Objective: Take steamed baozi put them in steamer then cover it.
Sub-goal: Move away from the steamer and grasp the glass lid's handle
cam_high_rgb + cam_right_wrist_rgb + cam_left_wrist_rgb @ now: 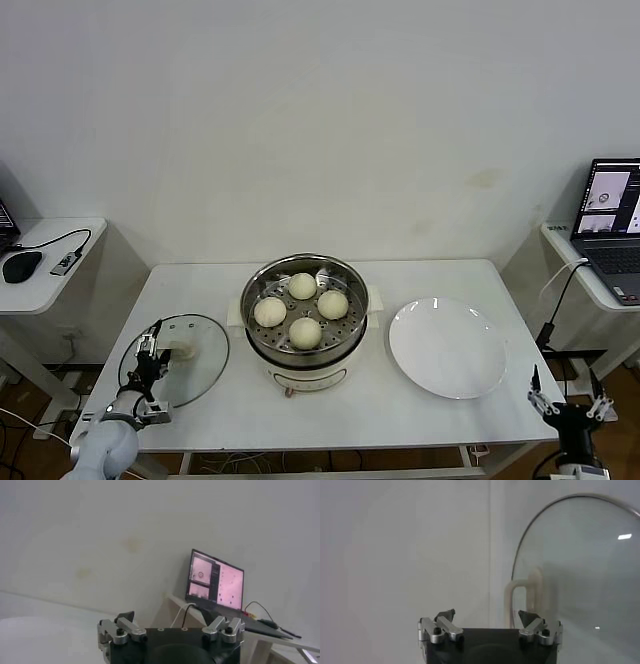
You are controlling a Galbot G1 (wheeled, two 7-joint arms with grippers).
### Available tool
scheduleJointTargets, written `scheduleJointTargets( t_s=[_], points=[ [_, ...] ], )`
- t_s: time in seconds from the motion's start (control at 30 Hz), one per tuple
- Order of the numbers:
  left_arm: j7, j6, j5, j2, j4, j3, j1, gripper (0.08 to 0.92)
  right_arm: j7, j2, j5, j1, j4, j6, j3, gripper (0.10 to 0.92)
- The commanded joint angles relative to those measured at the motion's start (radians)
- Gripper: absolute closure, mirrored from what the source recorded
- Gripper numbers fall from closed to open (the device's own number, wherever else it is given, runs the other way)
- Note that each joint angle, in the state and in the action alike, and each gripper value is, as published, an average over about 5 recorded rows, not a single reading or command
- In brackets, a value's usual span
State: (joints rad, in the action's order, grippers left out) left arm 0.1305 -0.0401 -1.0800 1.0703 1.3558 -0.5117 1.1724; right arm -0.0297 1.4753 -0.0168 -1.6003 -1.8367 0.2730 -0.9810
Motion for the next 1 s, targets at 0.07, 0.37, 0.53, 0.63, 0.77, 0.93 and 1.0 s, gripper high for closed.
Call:
scheduleJointTargets(
  t_s=[0.07, 0.37, 0.53, 0.63, 0.77, 0.93, 1.0],
  points=[
    [-0.001, 0.001, -0.002, -0.003, -0.047, 0.011, -0.038, 0.177, 0.000, 0.003, -0.012, -0.004, 0.016, 0.007, 0.014, 0.203],
    [-0.001, 0.000, -0.002, 0.002, -0.062, 0.019, -0.056, 0.177, 0.001, 0.007, -0.024, -0.001, 0.029, 0.011, 0.028, 0.203],
    [-0.004, 0.000, -0.003, 0.006, -0.082, 0.029, -0.064, 0.185, 0.001, 0.009, -0.026, -0.003, 0.037, 0.016, 0.027, 0.203],
    [-0.004, -0.001, -0.004, 0.007, -0.102, 0.031, -0.073, 0.243, 0.001, 0.009, -0.026, -0.006, 0.036, 0.018, 0.025, 0.203],
    [0.001, -0.004, -0.004, 0.007, -0.120, 0.032, -0.078, 0.364, 0.001, 0.009, -0.026, -0.012, 0.030, 0.017, 0.022, 0.203],
    [0.012, -0.011, -0.002, 0.011, -0.126, 0.024, -0.070, 0.502, 0.000, 0.007, -0.028, -0.020, 0.024, 0.018, 0.024, 0.203],
    [0.021, -0.018, 0.000, 0.013, -0.125, 0.020, -0.066, 0.563, 0.000, 0.008, -0.029, -0.021, 0.022, 0.018, 0.027, 0.203]
  ],
)
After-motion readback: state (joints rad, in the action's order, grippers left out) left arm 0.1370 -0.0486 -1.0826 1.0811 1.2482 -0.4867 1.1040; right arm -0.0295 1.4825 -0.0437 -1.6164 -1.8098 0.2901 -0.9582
